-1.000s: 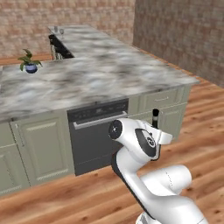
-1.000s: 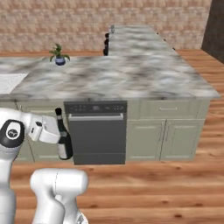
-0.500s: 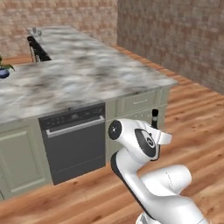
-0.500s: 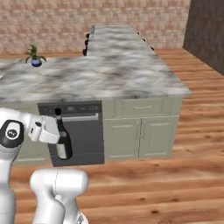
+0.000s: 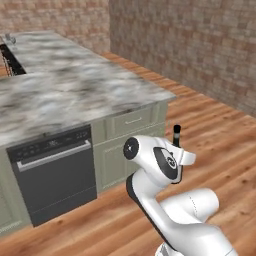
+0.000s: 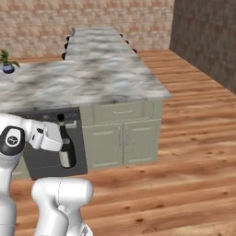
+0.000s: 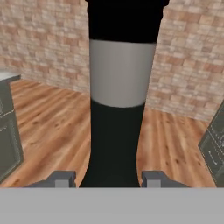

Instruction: There is a wine glass and glass cup on the dining counter. Place the wine bottle next to the wine glass and the juice bottle next to the glass cup.

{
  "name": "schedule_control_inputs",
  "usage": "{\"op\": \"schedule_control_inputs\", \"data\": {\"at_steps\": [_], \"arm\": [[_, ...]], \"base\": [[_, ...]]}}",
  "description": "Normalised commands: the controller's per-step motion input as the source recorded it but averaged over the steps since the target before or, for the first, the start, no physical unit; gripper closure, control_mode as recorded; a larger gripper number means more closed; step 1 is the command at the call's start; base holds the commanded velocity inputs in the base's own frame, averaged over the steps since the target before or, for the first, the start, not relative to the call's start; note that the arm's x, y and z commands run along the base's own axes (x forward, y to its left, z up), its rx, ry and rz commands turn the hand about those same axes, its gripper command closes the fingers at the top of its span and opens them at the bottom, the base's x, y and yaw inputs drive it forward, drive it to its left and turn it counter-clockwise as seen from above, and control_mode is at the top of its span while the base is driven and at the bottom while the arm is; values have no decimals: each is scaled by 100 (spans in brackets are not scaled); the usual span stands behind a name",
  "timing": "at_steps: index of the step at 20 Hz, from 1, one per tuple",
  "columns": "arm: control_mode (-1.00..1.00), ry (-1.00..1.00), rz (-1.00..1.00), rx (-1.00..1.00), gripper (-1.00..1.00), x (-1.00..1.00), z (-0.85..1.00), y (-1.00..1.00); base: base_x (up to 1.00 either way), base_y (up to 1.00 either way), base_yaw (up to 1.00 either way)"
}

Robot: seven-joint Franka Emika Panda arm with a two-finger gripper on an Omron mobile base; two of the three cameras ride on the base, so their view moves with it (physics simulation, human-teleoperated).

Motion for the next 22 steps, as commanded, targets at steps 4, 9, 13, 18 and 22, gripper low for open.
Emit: {"op": "schedule_control_inputs", "data": {"at_steps": [4, 9, 13, 18, 22], "arm": [[100, 0, 0, 0, 100, 0, 0, 0], [100, 0, 0, 0, 100, 0, 0, 0], [100, 0, 0, 0, 100, 0, 0, 0], [100, 0, 0, 0, 100, 0, 0, 0], [100, 0, 0, 0, 100, 0, 0, 0]], "base": [[45, -43, -15], [51, -44, -9], [56, -44, -3], [59, -45, 0], [60, -45, 0]]}}
